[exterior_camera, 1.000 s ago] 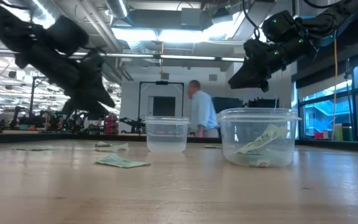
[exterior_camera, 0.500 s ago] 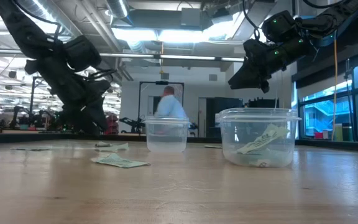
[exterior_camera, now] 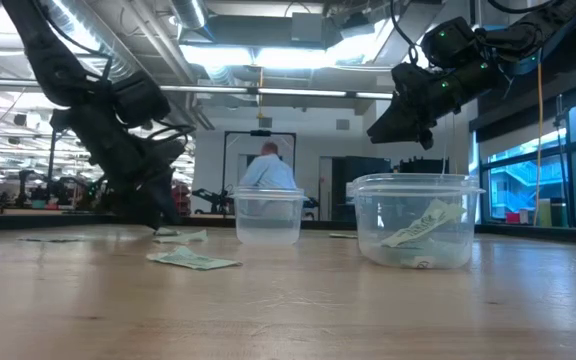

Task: Pick and place Stevia / Truvia into bins
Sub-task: Put the green stevia packet into the top transparent container

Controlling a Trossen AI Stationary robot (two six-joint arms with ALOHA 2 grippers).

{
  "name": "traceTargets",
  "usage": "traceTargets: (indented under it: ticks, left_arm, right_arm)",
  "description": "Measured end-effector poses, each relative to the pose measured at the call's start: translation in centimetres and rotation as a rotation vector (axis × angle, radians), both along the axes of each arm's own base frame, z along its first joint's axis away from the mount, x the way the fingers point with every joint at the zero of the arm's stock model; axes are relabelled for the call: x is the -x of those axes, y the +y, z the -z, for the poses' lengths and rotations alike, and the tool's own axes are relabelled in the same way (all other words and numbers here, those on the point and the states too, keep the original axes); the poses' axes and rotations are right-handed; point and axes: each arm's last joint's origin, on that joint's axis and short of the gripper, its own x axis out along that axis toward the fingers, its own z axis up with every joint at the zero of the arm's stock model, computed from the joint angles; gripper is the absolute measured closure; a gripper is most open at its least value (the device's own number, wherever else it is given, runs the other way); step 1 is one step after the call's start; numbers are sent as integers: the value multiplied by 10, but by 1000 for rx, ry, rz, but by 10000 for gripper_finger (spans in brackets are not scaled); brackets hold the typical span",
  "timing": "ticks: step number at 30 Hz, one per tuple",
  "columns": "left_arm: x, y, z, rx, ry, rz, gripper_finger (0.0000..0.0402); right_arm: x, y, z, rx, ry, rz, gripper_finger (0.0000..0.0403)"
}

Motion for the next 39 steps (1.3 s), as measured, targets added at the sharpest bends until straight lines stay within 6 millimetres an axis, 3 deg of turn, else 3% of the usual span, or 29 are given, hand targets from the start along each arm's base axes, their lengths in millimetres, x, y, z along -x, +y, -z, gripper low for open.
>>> traceTargets:
  ticks: [20,28,35,39]
  left_arm:
    - [4,-5,4,66,37,73,291]
    - [5,-6,5,45,49,104,333]
    - [5,-7,4,60,37,109,393]
    - [8,-8,-5,72,-24,157,399]
  right_arm:
    - [0,0,0,22,10,-12,286]
    - [0,0,0,22,11,-12,286]
    - [0,0,0,22,11,-12,286]
    - [0,0,0,22,12,-12,286]
